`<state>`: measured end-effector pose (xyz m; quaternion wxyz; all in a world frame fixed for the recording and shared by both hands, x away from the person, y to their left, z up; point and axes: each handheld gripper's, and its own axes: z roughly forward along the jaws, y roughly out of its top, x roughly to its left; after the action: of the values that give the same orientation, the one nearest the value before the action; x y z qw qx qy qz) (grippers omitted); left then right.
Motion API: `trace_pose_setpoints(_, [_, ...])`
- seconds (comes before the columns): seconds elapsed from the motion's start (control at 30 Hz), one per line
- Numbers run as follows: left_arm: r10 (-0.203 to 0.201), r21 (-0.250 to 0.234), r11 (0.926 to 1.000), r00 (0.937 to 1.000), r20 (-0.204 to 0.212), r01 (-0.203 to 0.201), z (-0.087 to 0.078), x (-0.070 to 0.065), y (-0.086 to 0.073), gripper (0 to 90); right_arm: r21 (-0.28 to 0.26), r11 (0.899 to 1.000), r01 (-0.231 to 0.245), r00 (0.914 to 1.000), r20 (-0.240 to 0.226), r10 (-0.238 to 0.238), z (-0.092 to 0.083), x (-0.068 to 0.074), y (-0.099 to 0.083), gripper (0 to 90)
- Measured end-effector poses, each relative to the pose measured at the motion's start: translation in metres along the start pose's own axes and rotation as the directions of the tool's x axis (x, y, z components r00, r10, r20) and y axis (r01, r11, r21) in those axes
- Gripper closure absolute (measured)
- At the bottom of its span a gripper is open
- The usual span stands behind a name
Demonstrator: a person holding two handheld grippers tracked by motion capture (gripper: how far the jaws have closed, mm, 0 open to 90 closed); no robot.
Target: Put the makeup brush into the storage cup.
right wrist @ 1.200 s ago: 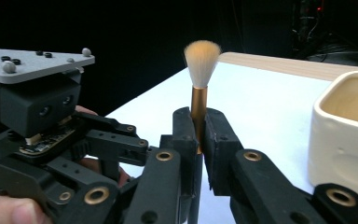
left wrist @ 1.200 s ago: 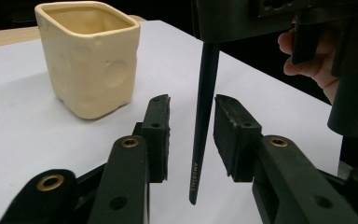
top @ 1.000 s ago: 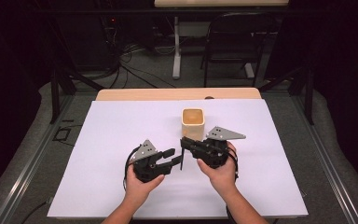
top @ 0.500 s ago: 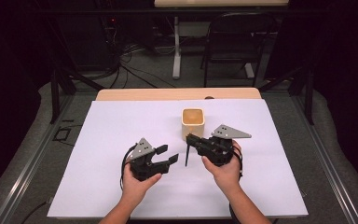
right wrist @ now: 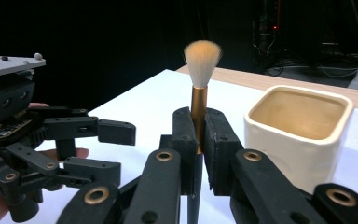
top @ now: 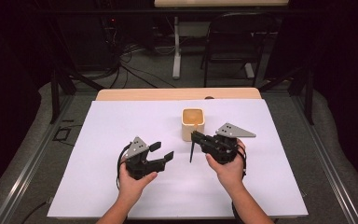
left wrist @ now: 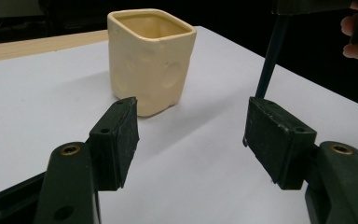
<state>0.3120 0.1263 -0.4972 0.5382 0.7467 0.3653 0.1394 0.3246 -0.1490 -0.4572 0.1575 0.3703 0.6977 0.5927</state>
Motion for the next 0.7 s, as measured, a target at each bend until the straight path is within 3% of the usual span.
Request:
trace_pose_setpoints(0.13, [0.002,0.005,1.0000,0.9999,-0.016,-0.002,-0.002,0.003,0.000,34.6,-0.015,1.000,-0.002,0.9999,0.015,0.003,-0.001,-0.003,0.000,83.9])
trace_pose_setpoints(0.5, [-0.005,0.013,0.9999,0.9999,-0.012,0.005,-0.005,0.008,0.000,35.0,-0.041,0.999,-0.003,0.9990,0.045,0.005,-0.008,-0.010,0.004,83.9])
trace_pose_setpoints(0.53, [-0.008,0.014,0.9999,0.9999,-0.014,0.009,-0.006,0.009,-0.001,35.0,-0.025,1.000,-0.003,0.9989,0.047,0.005,-0.011,-0.011,0.005,83.9])
trace_pose_setpoints(0.7, [-0.003,0.017,0.9999,0.9998,-0.018,0.003,-0.006,0.010,-0.001,35.1,-0.052,0.999,-0.003,0.9979,0.064,0.007,-0.014,-0.016,0.006,83.9])
